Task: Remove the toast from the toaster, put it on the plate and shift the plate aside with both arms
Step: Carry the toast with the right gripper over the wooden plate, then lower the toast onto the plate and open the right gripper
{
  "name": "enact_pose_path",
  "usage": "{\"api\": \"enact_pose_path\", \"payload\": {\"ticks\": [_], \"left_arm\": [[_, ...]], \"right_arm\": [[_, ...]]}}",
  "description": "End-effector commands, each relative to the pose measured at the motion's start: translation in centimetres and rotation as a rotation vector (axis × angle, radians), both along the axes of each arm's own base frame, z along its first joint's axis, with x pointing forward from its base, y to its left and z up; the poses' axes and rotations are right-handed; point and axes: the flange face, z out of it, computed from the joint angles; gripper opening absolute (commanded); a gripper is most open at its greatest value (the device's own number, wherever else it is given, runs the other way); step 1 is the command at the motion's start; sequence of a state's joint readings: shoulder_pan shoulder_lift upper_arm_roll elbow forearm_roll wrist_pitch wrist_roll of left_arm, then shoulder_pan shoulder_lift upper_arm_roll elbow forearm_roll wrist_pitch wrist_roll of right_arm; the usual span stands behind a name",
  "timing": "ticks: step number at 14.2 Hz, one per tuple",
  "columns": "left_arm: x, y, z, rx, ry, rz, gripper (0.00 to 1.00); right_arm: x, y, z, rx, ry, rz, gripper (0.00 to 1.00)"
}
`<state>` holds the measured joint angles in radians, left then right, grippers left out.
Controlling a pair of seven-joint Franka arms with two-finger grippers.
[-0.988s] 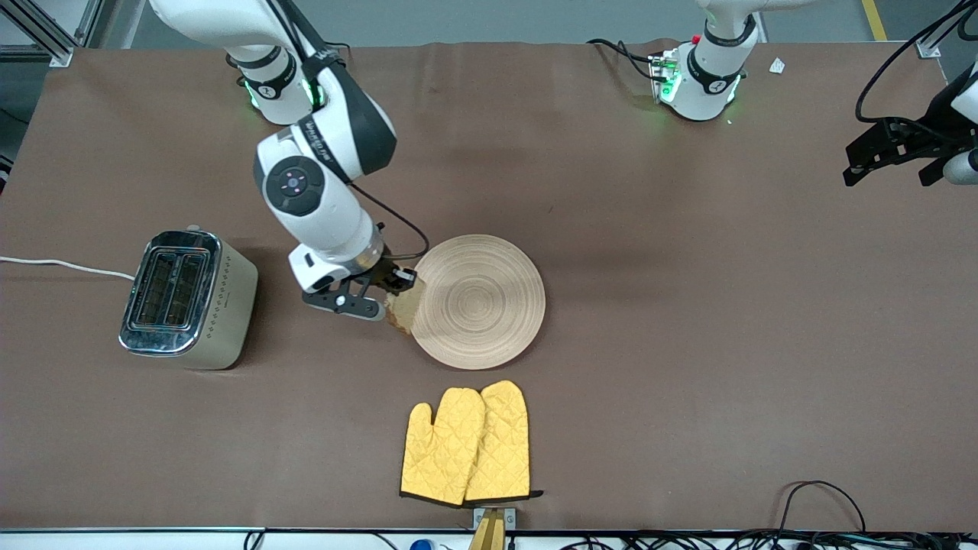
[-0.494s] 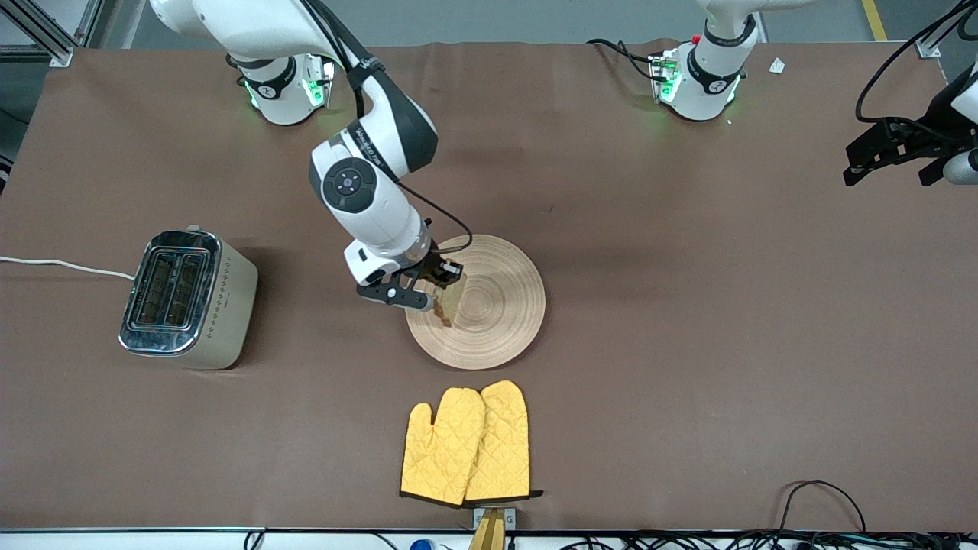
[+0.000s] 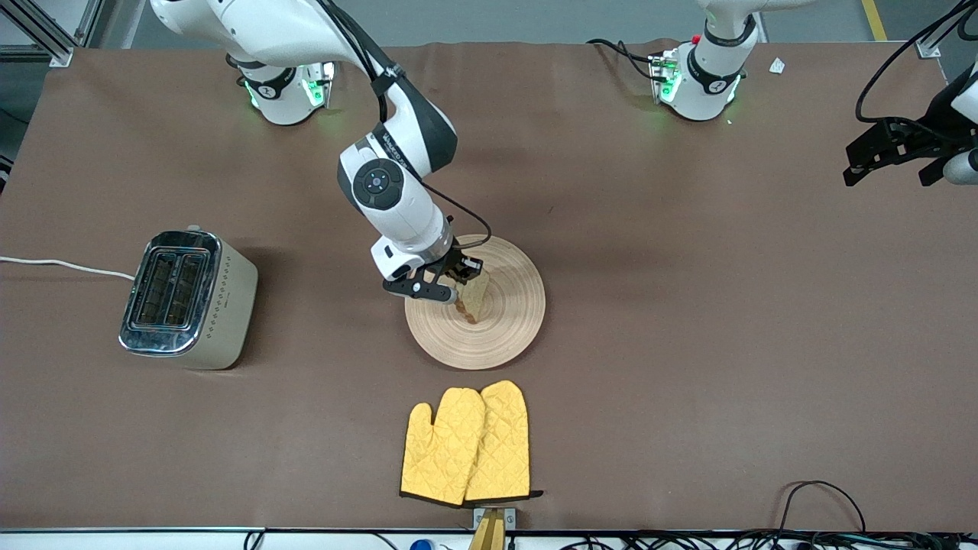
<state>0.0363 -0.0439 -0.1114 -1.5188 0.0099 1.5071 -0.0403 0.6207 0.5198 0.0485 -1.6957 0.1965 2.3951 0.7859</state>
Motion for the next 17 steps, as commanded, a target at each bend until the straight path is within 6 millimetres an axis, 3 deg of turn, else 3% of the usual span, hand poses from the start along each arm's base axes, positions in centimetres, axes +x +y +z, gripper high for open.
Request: {"api": "enact_pose_path", "payload": {"ticks": [1,7,17], "left_arm": [[0.3,0.1,0.4,-0.009,-0.004,-0.018,1.0],[0.3,0.1,0.5,-0.009,-0.005,-0.018,1.0],[0.3,-0.1,0.3,-0.009,-0.002,-0.02,1.0]], "right_arm": [[-0.3,-1.8,-2.2,0.008,-0.034,0.033,0.0],[0.1,-4.4,-4.0,-0.02,-0.038,0.11,0.0],[-0.5,-6.1,-5.2,-0.058,-0.018,0.144,0.0]]}}
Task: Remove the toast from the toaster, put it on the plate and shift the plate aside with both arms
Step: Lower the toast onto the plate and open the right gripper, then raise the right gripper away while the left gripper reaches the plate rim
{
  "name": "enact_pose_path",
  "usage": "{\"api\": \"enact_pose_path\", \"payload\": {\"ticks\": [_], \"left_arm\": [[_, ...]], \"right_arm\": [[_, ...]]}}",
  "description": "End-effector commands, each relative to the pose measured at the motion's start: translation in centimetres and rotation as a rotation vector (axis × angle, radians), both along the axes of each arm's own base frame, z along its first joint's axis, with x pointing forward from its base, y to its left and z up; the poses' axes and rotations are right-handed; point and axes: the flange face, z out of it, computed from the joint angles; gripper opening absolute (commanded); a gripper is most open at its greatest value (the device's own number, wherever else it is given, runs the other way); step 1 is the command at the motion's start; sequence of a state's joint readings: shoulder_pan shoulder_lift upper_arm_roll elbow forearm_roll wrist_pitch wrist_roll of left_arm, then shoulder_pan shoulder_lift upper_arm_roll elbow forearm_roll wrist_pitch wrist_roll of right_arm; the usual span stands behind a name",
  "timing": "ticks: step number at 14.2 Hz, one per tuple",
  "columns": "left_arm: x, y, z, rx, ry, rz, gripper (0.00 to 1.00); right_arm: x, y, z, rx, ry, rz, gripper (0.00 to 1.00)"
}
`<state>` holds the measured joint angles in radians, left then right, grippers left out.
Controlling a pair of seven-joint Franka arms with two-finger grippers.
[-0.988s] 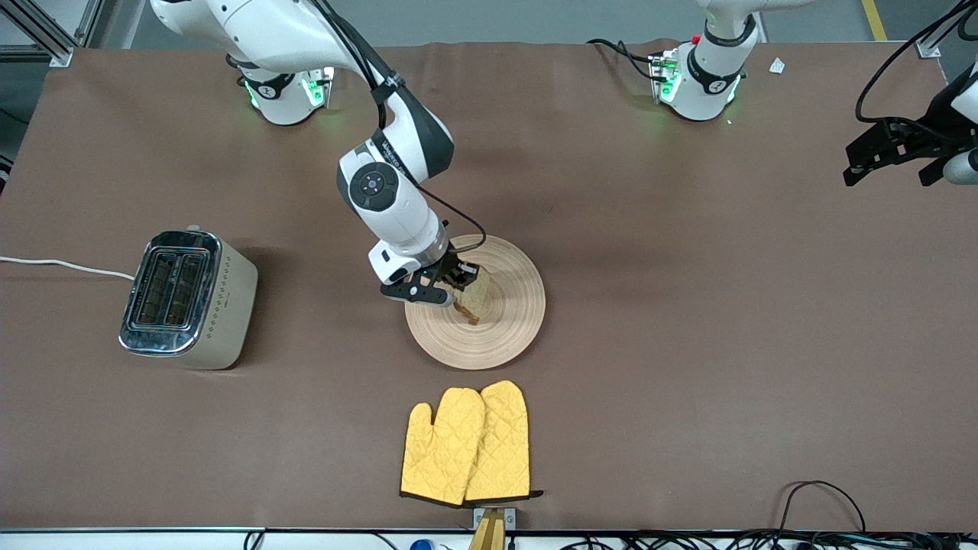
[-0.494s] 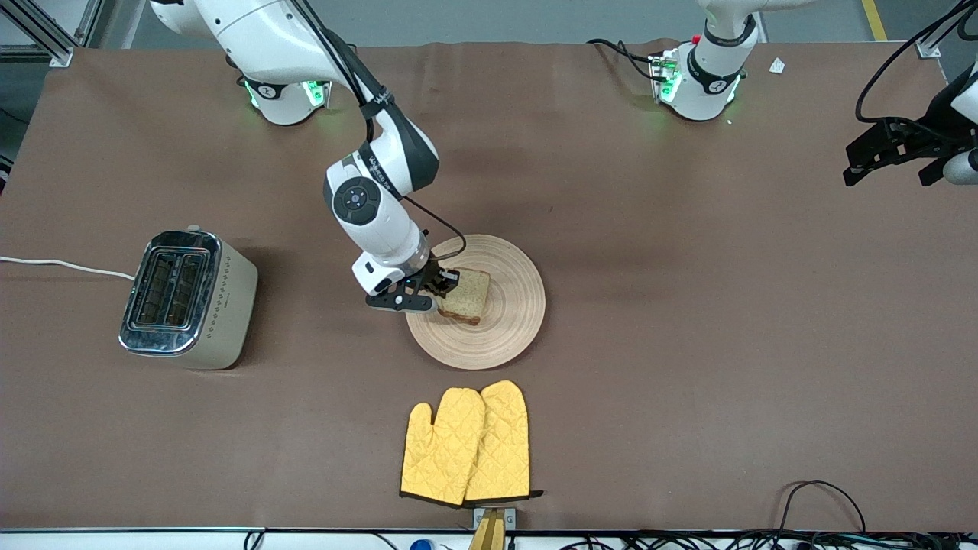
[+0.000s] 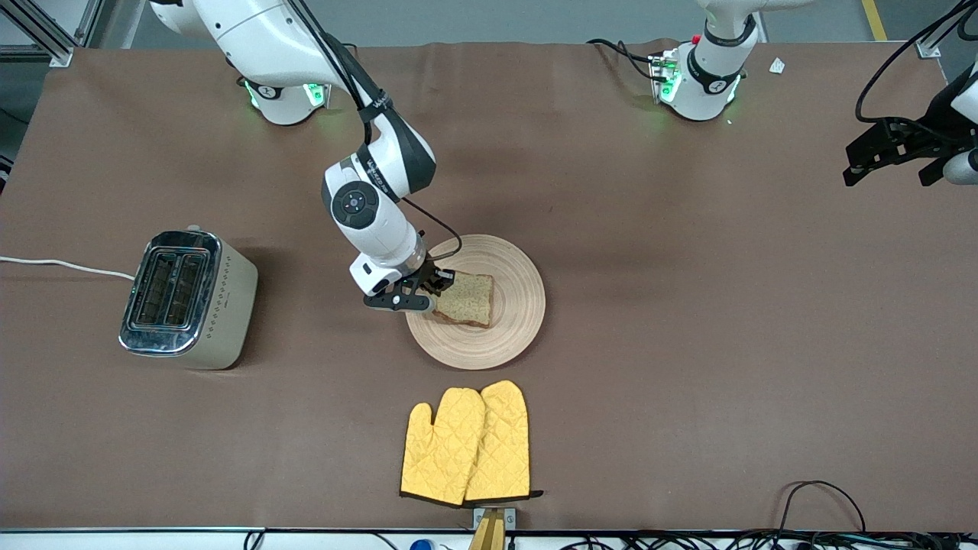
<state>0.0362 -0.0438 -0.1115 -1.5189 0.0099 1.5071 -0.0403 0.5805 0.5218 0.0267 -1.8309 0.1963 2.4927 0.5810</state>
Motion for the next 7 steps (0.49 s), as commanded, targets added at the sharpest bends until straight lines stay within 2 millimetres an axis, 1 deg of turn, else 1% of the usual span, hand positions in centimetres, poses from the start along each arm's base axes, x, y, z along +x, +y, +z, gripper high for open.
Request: {"api": "enact_pose_path", "payload": {"ticks": [1,3,4,6,7], "left_arm": [[0.3,-0.1,0.3,-0.009,-0.004,-0.02,1.0],[0.4,-0.2,0.2,-0.011,-0.001,-0.023,1.0],[0.6,-0.2,-0.1,-0.011,0.005,-0.024,1.0],[0.8,-0.6,-0.6,-0.012,0.013,-0.032,1.0],[1.2,-0.8,-1.1,-0.014,0.022,-0.035,1.0]], "right_arm": [[-0.5,-2.1,-0.5,-0.02,0.016,0.033,0.0],[-0.4,-3.2,-0.5,-0.029,0.024,0.035,0.01],[-0.5,-3.5,-0.3,-0.031,0.023,0.035,0.01],[-0.6,-3.9,-0.6,-0.035,0.03,0.029,0.02],[-0.6,-4.0,-0.6,-0.035,0.03,0.026,0.05]]}}
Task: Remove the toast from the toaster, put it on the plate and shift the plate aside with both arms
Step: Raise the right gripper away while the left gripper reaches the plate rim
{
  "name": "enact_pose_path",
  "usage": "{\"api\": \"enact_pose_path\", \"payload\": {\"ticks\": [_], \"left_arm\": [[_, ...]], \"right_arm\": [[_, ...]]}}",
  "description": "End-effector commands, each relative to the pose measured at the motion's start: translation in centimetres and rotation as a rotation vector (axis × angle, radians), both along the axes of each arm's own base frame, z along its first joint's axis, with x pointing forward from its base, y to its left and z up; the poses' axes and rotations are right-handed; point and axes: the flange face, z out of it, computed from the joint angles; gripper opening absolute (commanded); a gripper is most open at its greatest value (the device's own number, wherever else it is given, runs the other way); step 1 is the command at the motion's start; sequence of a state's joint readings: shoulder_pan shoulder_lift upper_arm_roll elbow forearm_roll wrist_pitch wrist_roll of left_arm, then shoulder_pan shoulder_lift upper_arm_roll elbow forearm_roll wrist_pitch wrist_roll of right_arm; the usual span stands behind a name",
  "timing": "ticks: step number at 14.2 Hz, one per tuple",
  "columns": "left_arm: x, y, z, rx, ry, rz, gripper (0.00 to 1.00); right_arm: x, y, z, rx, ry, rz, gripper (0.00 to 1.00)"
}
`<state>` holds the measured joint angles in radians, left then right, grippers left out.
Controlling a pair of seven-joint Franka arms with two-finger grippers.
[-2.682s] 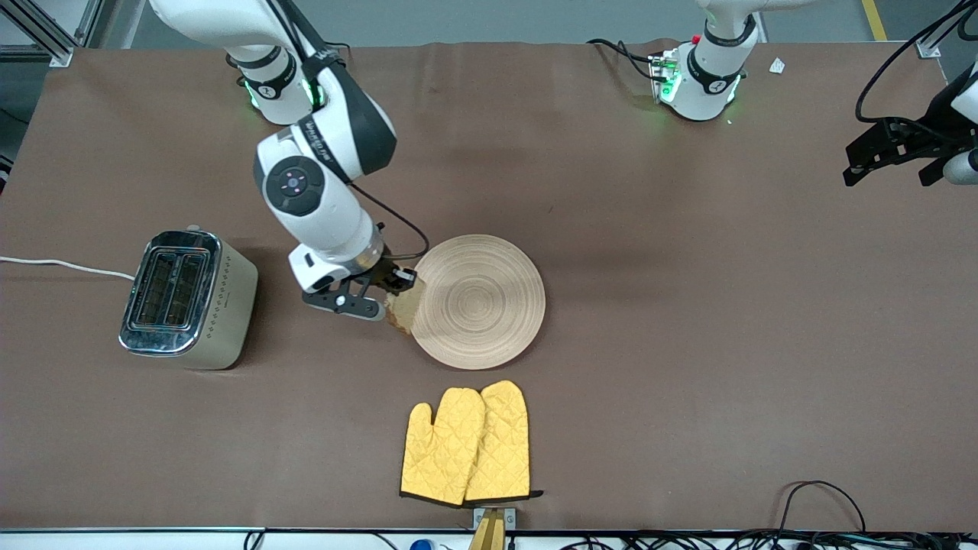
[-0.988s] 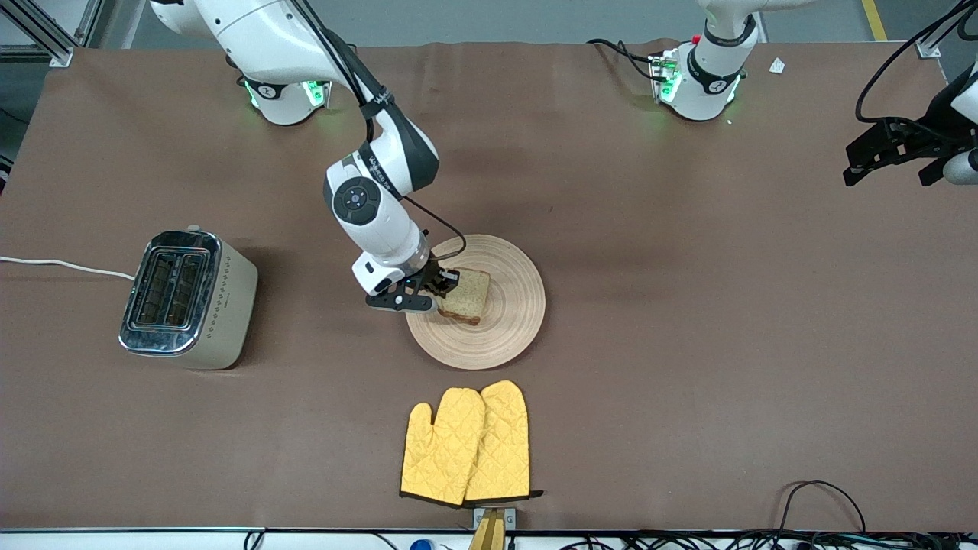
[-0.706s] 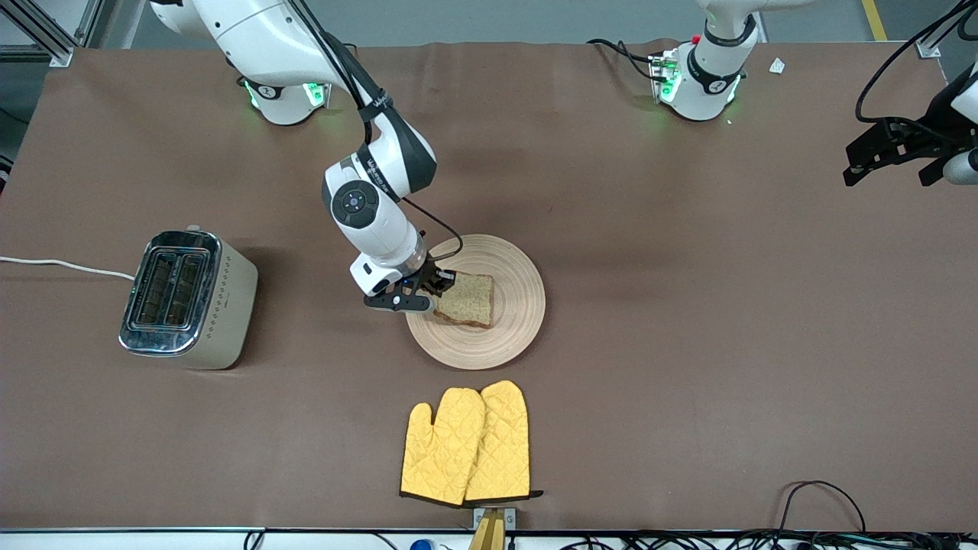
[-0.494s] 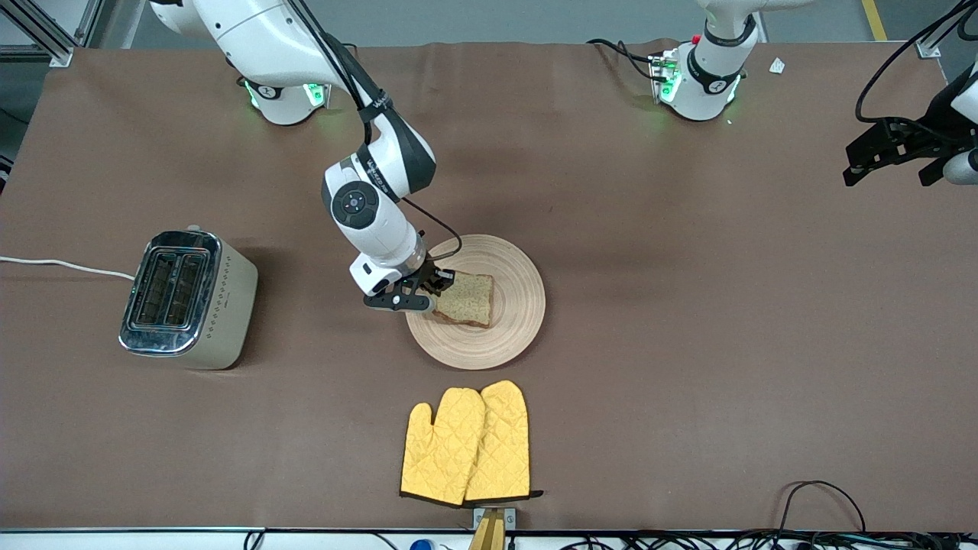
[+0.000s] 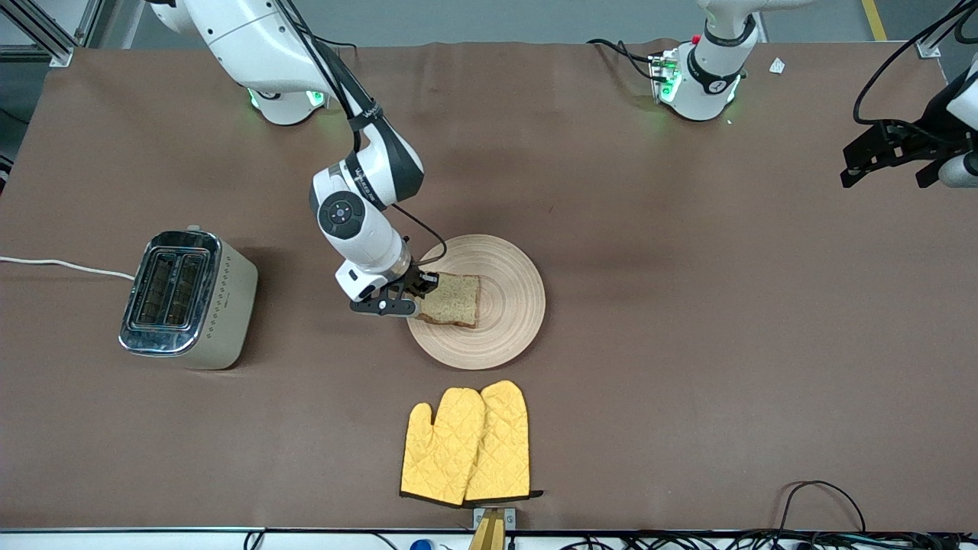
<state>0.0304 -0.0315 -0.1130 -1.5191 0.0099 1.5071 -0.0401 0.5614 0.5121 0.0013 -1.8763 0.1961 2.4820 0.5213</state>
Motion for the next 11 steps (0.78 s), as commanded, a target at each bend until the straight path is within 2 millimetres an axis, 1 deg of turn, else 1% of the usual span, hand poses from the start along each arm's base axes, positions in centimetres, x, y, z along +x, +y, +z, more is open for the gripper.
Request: {"api": "enact_pose_path", "payload": {"ticks": [1,2,3,5,6,7,9,11], "left_arm": [[1.1,-0.5,-0.9,-0.031,0.02,-0.027,1.0],[1.4,-0.6,-1.5,-0.078,0.034,-0.021,1.0],[1.8,-0.7,-2.3,-0.114,0.052,-0.019,1.0],[2.7,-0.9,-3.8,-0.134,0.075,-0.017,1.0],[3.1,-1.4,-4.5,-0.14,0.083,-0.024,1.0],[3.6,-1.8,-5.2,-0.158,0.089,-0.027,1.0],[4.8,-2.6,-8.0,-0.22,0.14,-0.038,1.0],[6.6,-4.0,-11.7,-0.273,0.167,-0.084,1.0]], "right_arm": [[-0.8,-1.0,0.8,0.002,0.01,-0.002,0.17],[-0.7,-1.4,0.7,-0.004,0.018,-0.011,0.42],[-0.5,-1.7,0.7,-0.007,0.02,-0.021,0.58],[-0.5,-1.6,0.7,-0.006,0.021,-0.034,0.74],[-0.6,-1.5,0.7,-0.006,0.022,-0.036,0.83],[-0.6,-1.5,0.7,-0.006,0.022,-0.036,0.88],[-0.5,-1.6,0.8,-0.005,0.021,-0.038,1.0],[-0.4,-1.7,1.1,-0.003,0.016,-0.04,1.0]]}}
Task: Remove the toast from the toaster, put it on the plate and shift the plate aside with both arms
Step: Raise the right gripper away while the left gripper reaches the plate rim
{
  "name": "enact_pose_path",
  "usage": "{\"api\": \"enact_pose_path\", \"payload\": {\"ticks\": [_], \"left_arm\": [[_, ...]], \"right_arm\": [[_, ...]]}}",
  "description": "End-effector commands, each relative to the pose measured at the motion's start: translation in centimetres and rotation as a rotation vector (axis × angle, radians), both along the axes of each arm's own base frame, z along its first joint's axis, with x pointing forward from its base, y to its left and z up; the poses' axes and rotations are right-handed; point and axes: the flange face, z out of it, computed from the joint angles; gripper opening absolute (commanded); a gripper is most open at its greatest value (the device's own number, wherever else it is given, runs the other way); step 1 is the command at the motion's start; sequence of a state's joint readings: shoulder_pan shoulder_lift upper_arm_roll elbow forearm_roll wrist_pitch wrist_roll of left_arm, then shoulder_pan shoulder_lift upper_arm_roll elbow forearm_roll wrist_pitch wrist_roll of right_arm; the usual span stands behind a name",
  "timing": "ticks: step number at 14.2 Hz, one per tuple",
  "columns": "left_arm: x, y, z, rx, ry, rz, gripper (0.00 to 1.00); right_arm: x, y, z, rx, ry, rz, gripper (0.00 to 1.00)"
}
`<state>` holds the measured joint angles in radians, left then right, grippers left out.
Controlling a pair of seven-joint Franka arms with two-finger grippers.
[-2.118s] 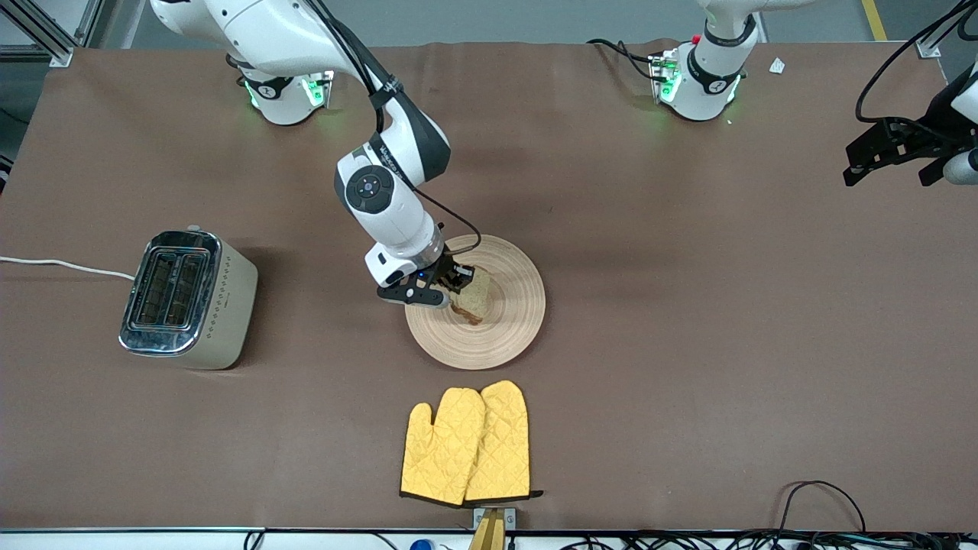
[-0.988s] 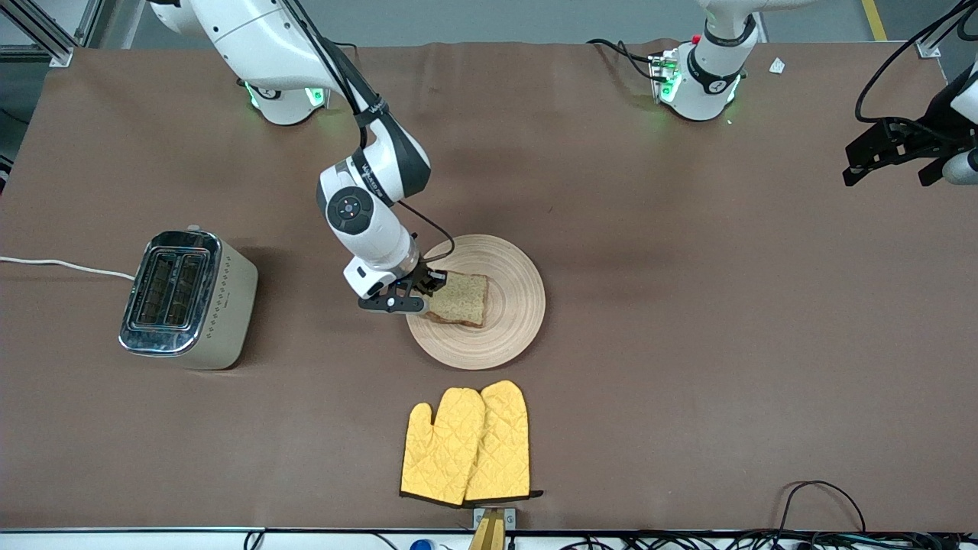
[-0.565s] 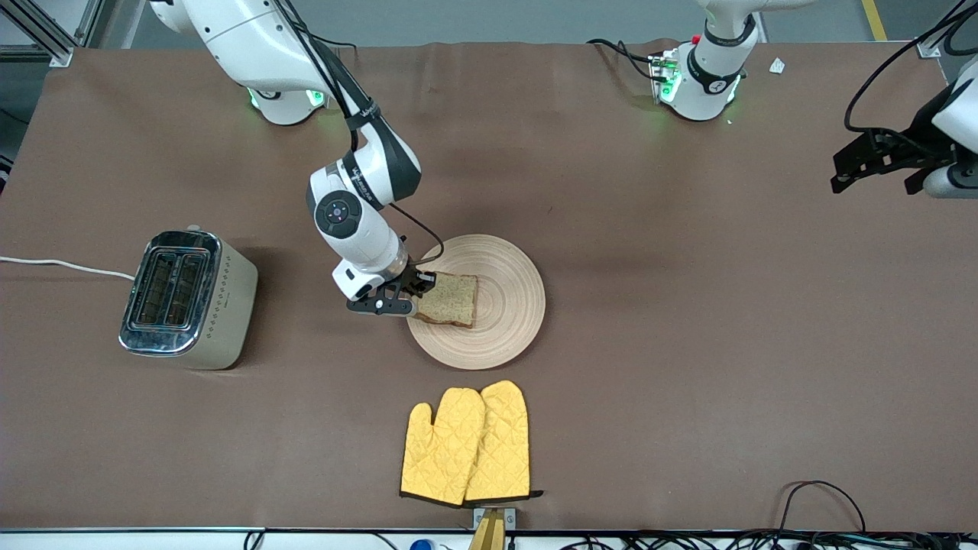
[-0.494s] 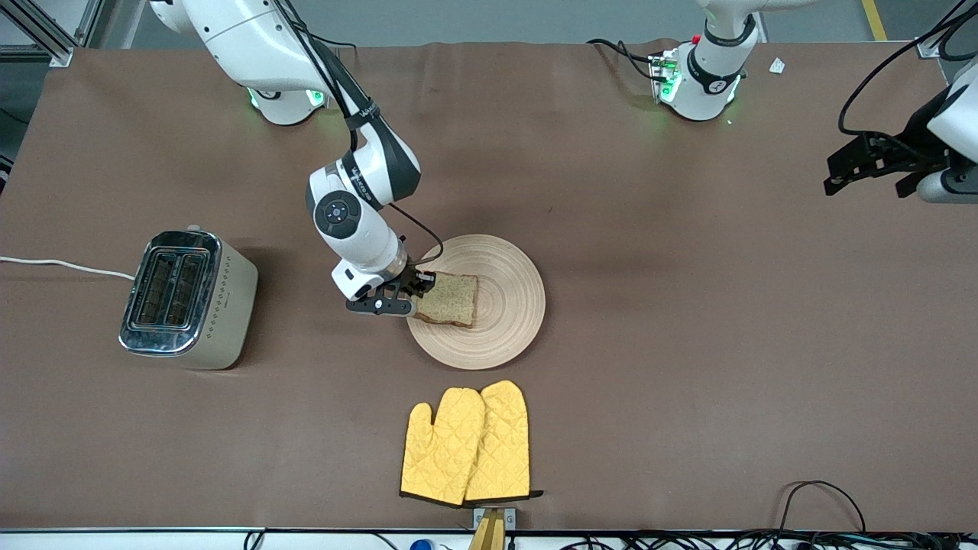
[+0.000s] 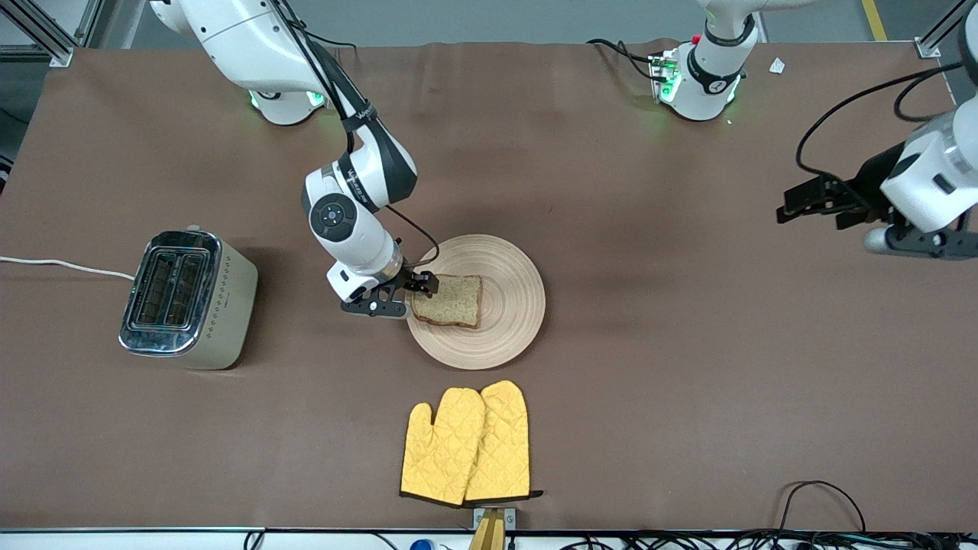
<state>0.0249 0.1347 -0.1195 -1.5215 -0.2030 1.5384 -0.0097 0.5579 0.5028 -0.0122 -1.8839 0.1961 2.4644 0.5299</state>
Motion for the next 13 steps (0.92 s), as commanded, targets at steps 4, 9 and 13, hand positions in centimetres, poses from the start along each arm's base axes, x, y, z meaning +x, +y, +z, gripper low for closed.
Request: {"api": "enact_pose_path", "payload": {"ticks": [4,9,13], "left_arm": [[4.8,-4.3,-11.0,-0.2,0.019,-0.1,1.0],[6.3,-6.8,-21.3,-0.434,0.062,-0.139,1.0],[6.1,-9.3,-27.9,-0.589,0.072,-0.127,1.0]], "right_arm": [[1.0,-3.6,2.9,0.017,-0.003,-0.069,1.0],[2.5,-10.8,11.5,0.03,0.022,-0.147,1.0],[2.6,-18.0,17.5,0.036,0.035,-0.153,1.0]]}}
